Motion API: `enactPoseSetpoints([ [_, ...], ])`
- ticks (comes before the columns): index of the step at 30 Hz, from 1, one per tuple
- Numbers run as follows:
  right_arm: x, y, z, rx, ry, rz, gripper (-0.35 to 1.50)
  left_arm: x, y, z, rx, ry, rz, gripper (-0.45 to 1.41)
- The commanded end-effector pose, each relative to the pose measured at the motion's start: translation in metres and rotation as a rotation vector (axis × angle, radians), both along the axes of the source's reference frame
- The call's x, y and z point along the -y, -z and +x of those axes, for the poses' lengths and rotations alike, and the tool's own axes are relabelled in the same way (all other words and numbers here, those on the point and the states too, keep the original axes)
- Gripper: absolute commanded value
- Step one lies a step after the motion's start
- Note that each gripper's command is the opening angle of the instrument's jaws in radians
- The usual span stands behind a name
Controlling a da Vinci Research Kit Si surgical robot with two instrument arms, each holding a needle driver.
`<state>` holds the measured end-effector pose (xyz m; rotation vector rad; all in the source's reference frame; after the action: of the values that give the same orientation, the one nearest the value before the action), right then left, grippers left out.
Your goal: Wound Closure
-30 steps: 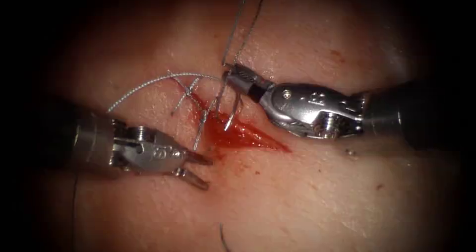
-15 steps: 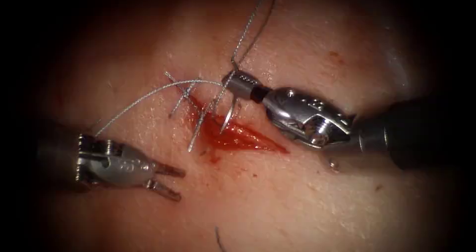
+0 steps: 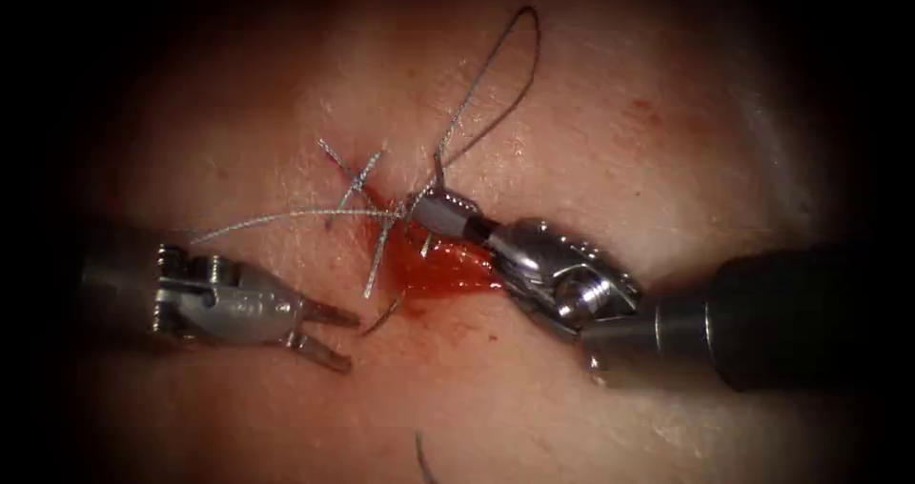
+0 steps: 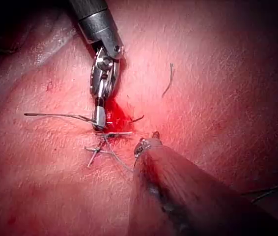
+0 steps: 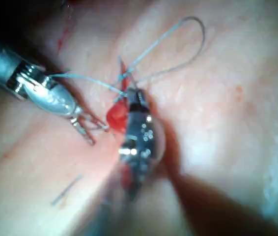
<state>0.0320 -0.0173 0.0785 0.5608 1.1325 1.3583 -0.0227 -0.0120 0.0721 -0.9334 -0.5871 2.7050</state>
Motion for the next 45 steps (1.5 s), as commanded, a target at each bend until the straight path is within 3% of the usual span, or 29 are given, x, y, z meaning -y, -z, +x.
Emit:
enactPoseSetpoints([
  [1,0.0014,0.0002,0.001,-0.018,0.004,0.032,-0.35,0.0005,-0.0006,-0.0006,0.0,0.0,0.001,0.05],
  [7,0.0028,0.0013,0.0017,-0.076,0.027,0.175,-0.35,0.0004,-0.0006,-0.0007,-0.001,0.001,0.002,0.05],
  [11,0.0027,0.0017,0.0018,-0.083,0.033,0.184,-0.33,0.0003,-0.0004,-0.0007,0.001,0.005,0.001,0.07],
  [13,0.0022,0.0018,0.0015,-0.086,0.04,0.15,0.31,0.0002,-0.0002,-0.0007,0.01,0.005,-0.01,0.07],
  [14,0.0019,0.0019,0.0014,-0.094,0.04,0.129,0.44,0.0001,0.0,-0.0007,0.024,0.001,-0.023,0.07],
  [17,0.0008,0.002,0.0008,-0.105,0.053,-0.017,0.74,-0.0006,0.001,-0.0007,0.113,0.023,-0.05,0.1],
  [19,0.0001,0.0019,0.0004,-0.105,0.053,-0.04,0.98,-0.0015,0.002,-0.0008,0.249,0.025,-0.126,0.1],
  [23,-0.0014,0.0016,-0.0008,-0.065,0.055,-0.106,1.16,-0.0025,0.0032,-0.0013,0.38,0.031,-0.22,0.12],
  [29,-0.0027,0.001,-0.0027,-0.043,0.096,-0.169,1.21,-0.0029,0.0024,-0.0025,0.427,-0.005,-0.277,0.12],
  [35,-0.0026,0.0011,-0.0039,-0.072,0.217,-0.143,1.21,-0.0029,0.0011,-0.0034,0.453,-0.051,-0.314,0.12],
  [45,-0.0007,0.0006,-0.0033,-0.121,0.303,-0.165,1.2,-0.0028,0.0001,-0.0046,0.465,-0.086,-0.313,0.14],
])
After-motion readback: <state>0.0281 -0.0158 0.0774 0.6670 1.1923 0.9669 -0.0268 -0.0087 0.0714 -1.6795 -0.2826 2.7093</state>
